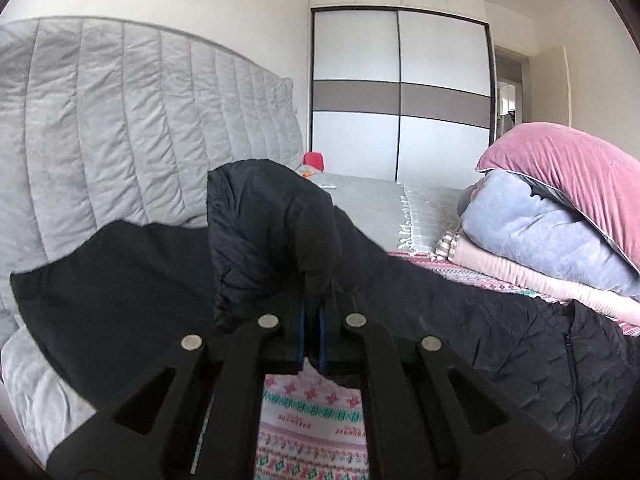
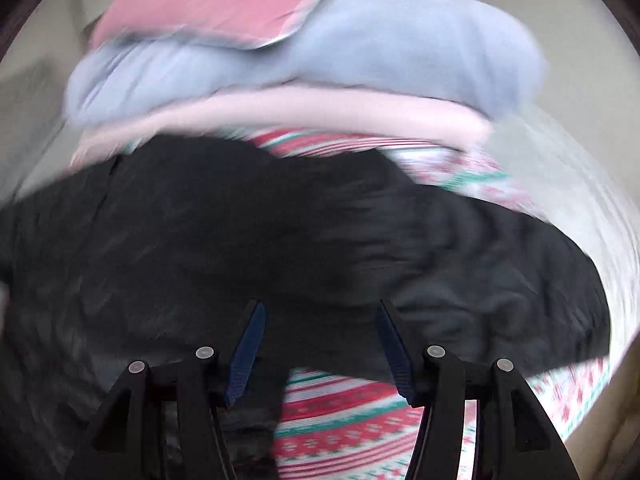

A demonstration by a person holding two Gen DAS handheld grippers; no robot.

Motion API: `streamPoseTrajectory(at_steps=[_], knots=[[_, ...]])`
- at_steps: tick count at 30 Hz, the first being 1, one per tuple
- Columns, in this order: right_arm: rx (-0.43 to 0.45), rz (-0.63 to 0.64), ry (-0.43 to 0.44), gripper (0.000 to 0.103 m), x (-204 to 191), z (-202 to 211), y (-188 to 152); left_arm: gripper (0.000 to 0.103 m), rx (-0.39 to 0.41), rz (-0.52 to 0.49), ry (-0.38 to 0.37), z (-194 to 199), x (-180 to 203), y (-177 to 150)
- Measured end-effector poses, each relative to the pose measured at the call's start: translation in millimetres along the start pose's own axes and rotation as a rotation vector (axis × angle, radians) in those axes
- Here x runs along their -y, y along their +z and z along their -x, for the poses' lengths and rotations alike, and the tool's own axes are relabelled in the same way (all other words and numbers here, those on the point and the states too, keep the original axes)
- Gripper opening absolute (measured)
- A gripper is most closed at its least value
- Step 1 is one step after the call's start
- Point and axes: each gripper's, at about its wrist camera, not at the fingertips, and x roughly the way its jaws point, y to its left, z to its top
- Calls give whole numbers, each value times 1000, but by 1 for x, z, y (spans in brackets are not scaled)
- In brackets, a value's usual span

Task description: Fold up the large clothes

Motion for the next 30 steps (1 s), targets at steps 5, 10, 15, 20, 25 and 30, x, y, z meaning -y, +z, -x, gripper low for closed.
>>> streamPoseTrajectory(at_steps=[5,10,15,20,25,30], knots=[[-105,83,-225,59,2,-43,-10,6,33,-33,20,-14,5,19],[-136,-121,-233,91,53,-55,-16,6,40,-63,-2,-27,14,47],[-143,-146,-294,91,61,-55,-11,6,54,-89,-11,-31,27,68],[-120,-195,-306,91,64,-37,-4,5,51,-57,-85,-21,38,75],[-13,-128,-220,91,35,3,22,5,72,-92,-271,5,91,78],[24,-191,-115,91,33,17,31,6,76,-185,-442,32,164,69]])
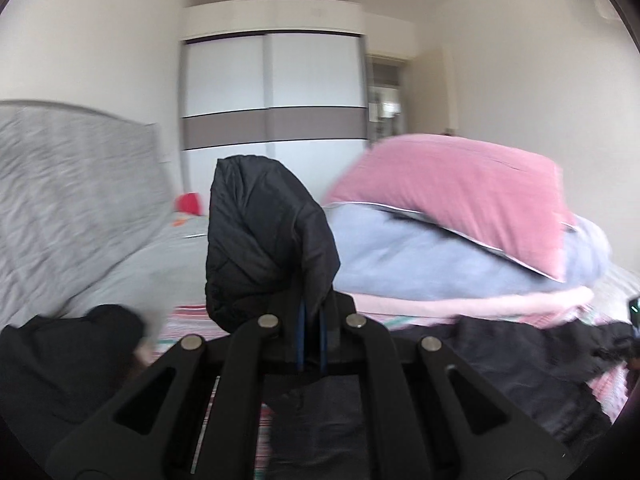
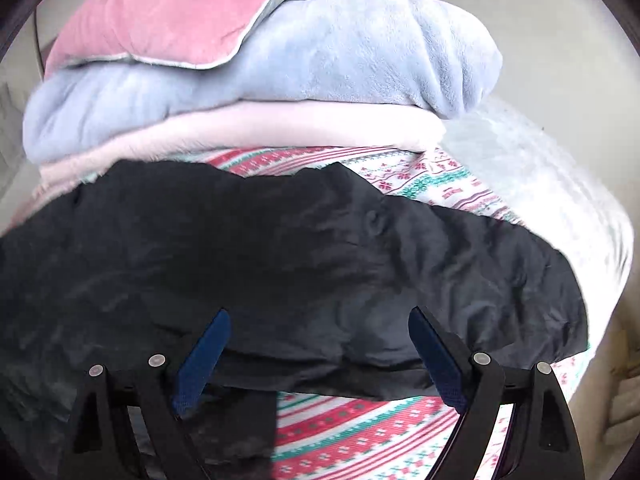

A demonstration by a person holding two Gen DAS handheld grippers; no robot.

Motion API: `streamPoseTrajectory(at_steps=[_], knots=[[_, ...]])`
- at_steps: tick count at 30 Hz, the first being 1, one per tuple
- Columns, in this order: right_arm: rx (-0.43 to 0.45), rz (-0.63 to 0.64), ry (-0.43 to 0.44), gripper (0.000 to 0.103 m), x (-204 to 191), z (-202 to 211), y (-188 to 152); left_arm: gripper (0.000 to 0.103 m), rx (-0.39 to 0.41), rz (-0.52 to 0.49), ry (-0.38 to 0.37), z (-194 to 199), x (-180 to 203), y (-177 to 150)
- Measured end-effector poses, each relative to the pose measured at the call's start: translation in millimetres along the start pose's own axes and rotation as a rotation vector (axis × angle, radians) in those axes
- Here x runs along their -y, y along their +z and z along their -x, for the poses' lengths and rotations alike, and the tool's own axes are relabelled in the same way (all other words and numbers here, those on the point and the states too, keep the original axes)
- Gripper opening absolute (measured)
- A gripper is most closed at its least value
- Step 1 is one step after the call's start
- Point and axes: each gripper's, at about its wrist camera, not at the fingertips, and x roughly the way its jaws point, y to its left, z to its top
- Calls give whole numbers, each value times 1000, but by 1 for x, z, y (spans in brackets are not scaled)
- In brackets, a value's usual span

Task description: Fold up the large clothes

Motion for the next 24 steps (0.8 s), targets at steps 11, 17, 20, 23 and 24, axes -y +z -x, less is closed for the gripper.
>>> streamPoseTrajectory(at_steps=[11,17,20,23,24], knots=[[-56,-79,40,91,9,-21,-16,10,-290,9,-339,-77,142,-76],[-55,-62,54,91,3,-23,-15,33,-475,101,-500,-106,161,-128],[-66,-31,55,91,-6,-26,-15,58,-449,136,-550,-99,147,-123],[-68,-14,62,91,-16,-26,-14,65,-436,173,-537,-90,123,-114],[-61,-13,84,91,-21,-23,-13,65,-447,172,-525,-89,114,-113]])
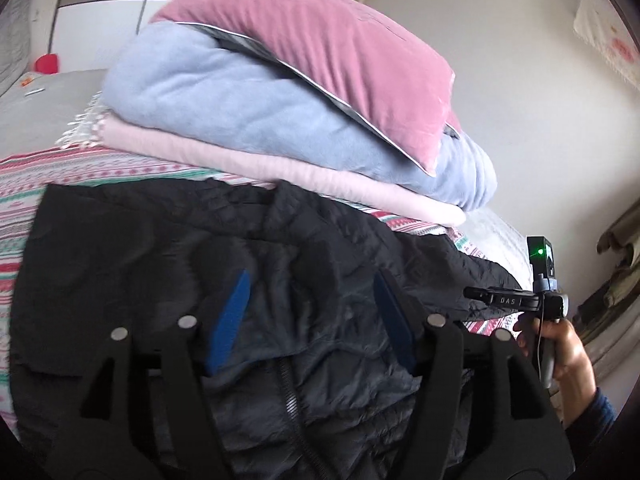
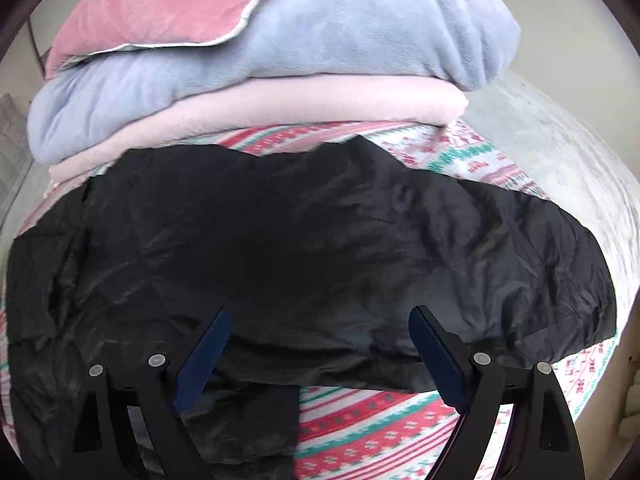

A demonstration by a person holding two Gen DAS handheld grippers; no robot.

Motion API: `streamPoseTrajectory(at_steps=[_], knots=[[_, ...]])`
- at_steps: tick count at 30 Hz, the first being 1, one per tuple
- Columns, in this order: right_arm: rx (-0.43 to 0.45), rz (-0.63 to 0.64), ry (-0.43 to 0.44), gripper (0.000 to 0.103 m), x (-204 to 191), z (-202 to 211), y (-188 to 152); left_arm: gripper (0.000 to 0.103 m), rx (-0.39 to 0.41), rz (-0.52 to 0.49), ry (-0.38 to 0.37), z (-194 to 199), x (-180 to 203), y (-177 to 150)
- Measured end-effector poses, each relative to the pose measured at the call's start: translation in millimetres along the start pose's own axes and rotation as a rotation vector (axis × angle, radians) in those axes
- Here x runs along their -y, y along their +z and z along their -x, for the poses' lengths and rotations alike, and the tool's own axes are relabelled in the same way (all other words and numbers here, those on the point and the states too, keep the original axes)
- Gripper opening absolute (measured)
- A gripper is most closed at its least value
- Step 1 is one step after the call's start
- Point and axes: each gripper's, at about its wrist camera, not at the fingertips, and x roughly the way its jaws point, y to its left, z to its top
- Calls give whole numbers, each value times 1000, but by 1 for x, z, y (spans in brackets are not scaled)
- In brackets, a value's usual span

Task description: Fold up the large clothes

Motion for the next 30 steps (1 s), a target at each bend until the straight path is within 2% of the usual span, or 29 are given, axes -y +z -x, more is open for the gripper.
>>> streamPoseTrajectory(at_steps=[2,5,7,10,13,16,19,21,23,27,28,30], knots=[[15,0,65,91,-15,7,1,66,-29,8,74,16,-19,-6],[29,15,171,91,-42,14,0,66,-68,67,138,37,-62,-23],[24,39,304,90,-75,15,-3,66,-59,123,147,52,-93,-35],[1,97,441,76,-120,11,-8,67,-54,191,173,66,-133,-51],[-4,194,484,67,-166,3,-12,67,-80,268,133,59,-158,-63],[-20,251,490,62,-195,-12,-14,67,-90,284,84,40,-164,-57],[-31,277,527,60,-213,-15,-18,67,-100,216,71,19,-158,-41],[-29,272,609,60,-225,-10,-16,67,-121,187,75,2,-156,-35],[-59,256,665,60,-234,-10,-14,67,-160,188,89,-14,-161,-33],[-80,215,836,60,-255,7,-10,67,-208,196,132,-32,-177,-38],[-86,211,859,60,-256,8,-10,67,-211,204,132,-32,-180,-39],[-95,223,842,61,-260,4,-9,67,-216,220,132,-32,-184,-42]])
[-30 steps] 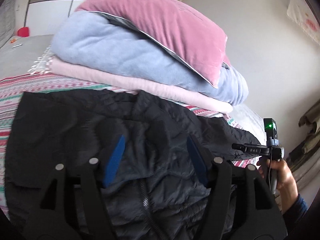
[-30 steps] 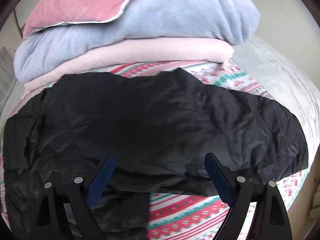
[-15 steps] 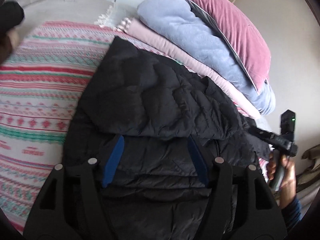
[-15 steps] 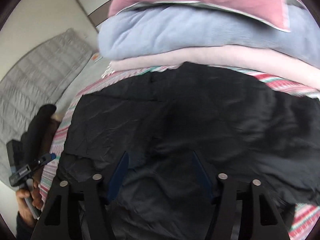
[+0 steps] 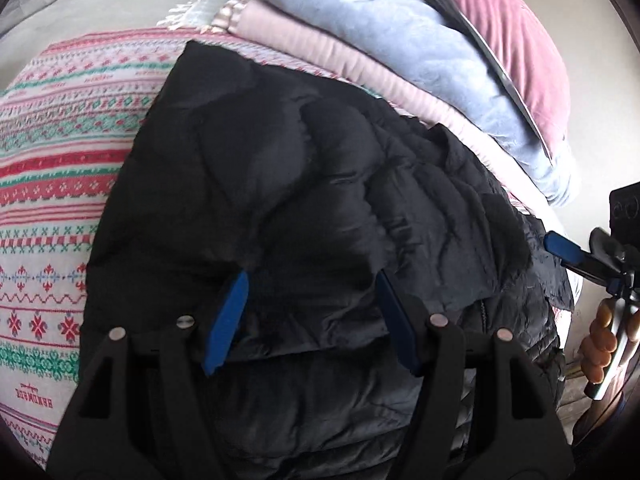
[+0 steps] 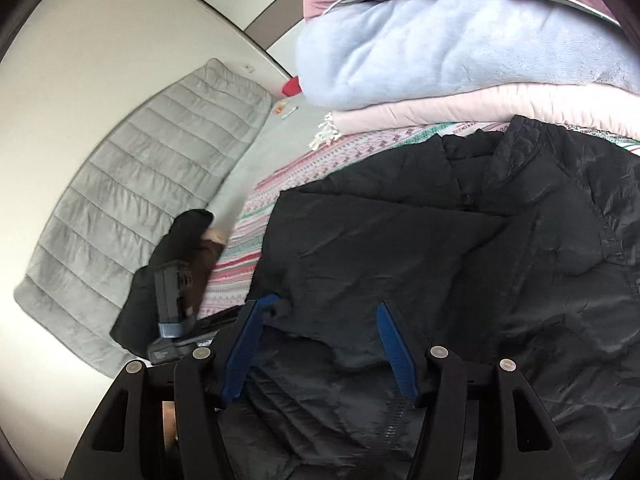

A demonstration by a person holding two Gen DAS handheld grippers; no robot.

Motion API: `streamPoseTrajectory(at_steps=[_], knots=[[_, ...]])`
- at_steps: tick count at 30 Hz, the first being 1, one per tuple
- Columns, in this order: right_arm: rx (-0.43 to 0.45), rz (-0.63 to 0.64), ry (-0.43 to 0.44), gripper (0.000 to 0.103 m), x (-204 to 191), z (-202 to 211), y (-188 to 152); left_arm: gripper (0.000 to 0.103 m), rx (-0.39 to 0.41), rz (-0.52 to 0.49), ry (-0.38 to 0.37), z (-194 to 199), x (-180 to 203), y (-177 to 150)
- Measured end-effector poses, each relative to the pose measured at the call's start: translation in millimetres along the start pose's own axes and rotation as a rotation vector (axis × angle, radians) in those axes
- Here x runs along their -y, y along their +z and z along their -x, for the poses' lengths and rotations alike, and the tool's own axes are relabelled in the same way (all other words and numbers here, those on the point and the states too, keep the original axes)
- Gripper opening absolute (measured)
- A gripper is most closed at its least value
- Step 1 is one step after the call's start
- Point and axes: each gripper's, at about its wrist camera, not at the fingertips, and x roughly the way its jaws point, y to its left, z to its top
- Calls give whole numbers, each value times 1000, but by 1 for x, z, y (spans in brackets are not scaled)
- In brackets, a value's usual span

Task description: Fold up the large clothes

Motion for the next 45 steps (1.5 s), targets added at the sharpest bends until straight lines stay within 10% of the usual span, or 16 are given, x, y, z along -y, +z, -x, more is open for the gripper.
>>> streamPoseTrajectory(at_steps=[8,14,21,28,39,42,45], knots=[[77,-109,-166,61,77,25,4,67,-12,-52,59,-2,9,-5],[-78,79,-599,49,100,-7,-11,67,-15,-28,60,-5,6,-7],[34,27,-380,49,65,-10,10,67,-18,-21,67,-4,8,-7],[-140,204,-487,49,47,-67,-2,67,-18,-14,67,-4,7,-7],[-136,-54,-314,49,71,-54,8,67,-18,-7,65,-5,5,-6],[-90,44,-338,49,59,-45,10,67,-18,-8,67,-5,5,-6],[-118,423,-414,49,14,-53,-9,67,-19,-10,68,-5,5,-6]])
